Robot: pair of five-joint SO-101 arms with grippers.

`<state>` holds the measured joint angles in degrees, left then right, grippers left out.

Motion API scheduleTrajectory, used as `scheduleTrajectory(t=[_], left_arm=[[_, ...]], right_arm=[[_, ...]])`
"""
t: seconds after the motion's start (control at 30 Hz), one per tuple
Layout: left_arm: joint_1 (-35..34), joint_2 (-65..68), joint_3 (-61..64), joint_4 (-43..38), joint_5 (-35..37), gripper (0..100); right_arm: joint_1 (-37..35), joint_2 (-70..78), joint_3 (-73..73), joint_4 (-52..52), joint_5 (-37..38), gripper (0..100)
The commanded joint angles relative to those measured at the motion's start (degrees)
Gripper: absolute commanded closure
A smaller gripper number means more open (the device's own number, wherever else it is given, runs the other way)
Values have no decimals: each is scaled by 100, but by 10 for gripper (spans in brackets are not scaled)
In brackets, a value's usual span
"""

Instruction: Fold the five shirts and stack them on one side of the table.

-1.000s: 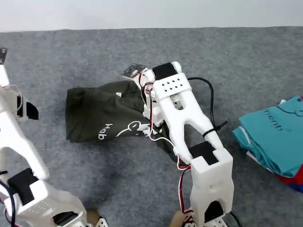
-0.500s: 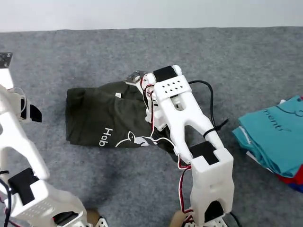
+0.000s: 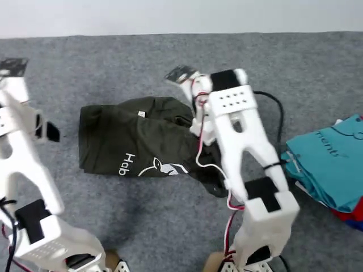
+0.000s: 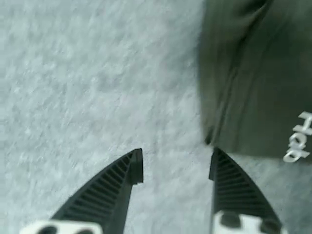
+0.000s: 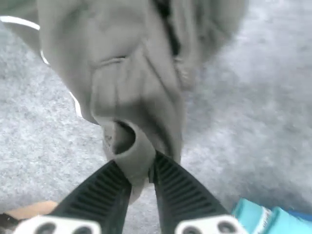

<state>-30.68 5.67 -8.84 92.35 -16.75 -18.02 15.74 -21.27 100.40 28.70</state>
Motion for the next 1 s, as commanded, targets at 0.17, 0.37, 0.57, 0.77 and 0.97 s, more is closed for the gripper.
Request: scheduleTrajectory(t=[0.17,0.37,0.57,0.77,0.97], left_arm=[[1196,-18,409,-484,299,772],[1582,-18,1051,-765,-273,772],[1837,-18,1068,-1679,-273,769],[2488,352,927,-2312,-255,768],[2629,1837,-382,-2233,-26,749]], right_arm=[[857,-734,-35,215,26,987],[1727,-743,-35,207,18,987],[2079,-752,-35,215,44,987],[2044,-752,-35,215,26,987],[2018,-752,-26,215,26,987]])
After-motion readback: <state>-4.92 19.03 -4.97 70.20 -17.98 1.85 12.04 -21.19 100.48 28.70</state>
